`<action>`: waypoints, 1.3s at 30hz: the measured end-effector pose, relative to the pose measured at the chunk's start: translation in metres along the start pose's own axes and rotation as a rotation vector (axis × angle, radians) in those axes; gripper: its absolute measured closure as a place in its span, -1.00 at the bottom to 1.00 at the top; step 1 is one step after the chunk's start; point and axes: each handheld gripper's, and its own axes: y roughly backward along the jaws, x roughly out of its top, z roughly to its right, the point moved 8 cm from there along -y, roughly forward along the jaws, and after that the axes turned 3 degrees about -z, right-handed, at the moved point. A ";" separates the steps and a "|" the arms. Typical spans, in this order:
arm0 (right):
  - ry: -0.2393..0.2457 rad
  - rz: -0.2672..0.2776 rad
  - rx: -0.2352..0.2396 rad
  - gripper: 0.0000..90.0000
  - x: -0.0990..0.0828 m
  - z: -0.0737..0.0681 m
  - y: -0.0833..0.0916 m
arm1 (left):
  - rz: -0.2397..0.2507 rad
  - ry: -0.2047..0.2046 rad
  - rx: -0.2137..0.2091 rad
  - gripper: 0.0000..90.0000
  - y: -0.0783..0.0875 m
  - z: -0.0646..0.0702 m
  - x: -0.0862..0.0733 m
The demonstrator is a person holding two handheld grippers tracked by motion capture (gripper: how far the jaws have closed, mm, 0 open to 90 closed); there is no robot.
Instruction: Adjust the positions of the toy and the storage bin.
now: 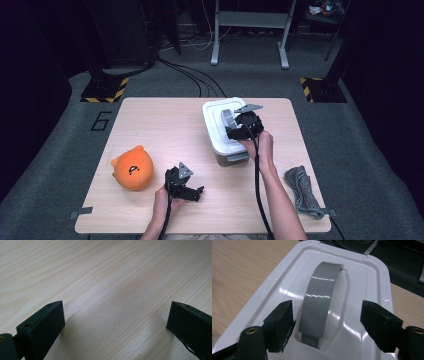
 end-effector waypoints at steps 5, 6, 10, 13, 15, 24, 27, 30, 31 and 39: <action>0.009 -0.012 -0.021 -0.12 0.009 -0.007 -0.010 | 0.005 0.002 0.009 -0.98 0.000 0.000 0.000; 0.010 -0.018 -0.020 -0.06 0.009 -0.008 -0.012 | 0.004 0.001 0.009 -0.98 0.000 0.000 0.000; 0.014 -0.028 -0.025 0.24 0.009 -0.009 -0.018 | 0.004 0.002 0.010 -0.98 0.000 0.000 0.000; 0.013 -0.027 -0.024 0.36 0.008 -0.010 -0.021 | 0.005 0.002 0.010 -0.98 0.000 0.000 0.000; 0.010 -0.025 -0.012 0.37 0.008 -0.010 -0.021 | 0.005 0.003 0.011 -0.98 0.000 0.000 0.000; -0.001 -0.016 0.071 0.43 0.007 -0.011 -0.021 | 0.003 0.005 0.013 -0.97 0.000 -0.001 0.000; 0.000 -0.021 0.090 0.44 0.007 -0.012 -0.020 | 0.004 0.005 0.013 -0.97 0.000 -0.001 0.000; 0.005 -0.019 0.111 0.46 0.007 -0.014 -0.021 | 0.003 0.003 0.014 -0.97 0.000 -0.001 0.000; 0.013 -0.024 0.123 0.46 0.007 -0.015 -0.020 | 0.003 0.005 0.013 -0.97 0.000 -0.001 0.000; 0.007 -0.035 0.183 0.48 0.005 -0.023 -0.018 | 0.003 0.004 0.014 -0.97 0.000 -0.001 0.000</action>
